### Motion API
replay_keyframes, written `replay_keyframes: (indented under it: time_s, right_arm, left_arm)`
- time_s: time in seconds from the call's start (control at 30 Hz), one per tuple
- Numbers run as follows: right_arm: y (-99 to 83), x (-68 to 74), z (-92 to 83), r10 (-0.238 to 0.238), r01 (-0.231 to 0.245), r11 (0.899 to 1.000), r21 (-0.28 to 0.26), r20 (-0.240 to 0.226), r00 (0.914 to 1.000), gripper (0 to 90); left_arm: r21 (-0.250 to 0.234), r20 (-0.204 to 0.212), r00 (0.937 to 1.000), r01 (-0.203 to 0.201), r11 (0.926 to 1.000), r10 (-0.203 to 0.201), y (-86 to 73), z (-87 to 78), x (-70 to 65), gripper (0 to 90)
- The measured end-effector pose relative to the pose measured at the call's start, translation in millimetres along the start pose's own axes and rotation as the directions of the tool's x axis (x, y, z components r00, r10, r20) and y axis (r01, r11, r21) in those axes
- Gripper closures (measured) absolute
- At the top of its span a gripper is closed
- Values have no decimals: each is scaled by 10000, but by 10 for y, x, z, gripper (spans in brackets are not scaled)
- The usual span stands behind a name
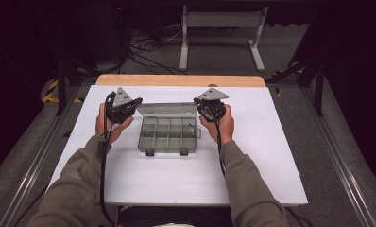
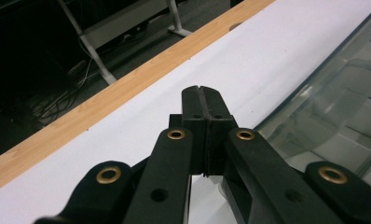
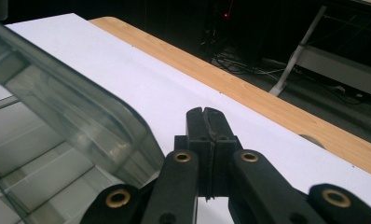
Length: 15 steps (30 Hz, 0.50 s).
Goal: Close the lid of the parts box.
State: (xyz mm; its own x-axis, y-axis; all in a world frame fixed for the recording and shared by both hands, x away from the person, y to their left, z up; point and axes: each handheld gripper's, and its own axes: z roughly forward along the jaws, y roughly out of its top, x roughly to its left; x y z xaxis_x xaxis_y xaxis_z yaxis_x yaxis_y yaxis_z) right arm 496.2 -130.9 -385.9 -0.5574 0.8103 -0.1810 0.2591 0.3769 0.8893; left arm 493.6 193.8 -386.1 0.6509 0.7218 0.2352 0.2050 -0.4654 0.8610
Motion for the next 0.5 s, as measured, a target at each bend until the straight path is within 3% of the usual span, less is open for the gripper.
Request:
replay_keyframes:
  time_s: [0.5]
  right_arm:
    - [-30, 36, -27, -99, 99, 9999, 67, 41, 9999, 900]
  left_arm:
    - [-85, -7, 9998, -189, 9998, 189, -20, -45, -53, 900]
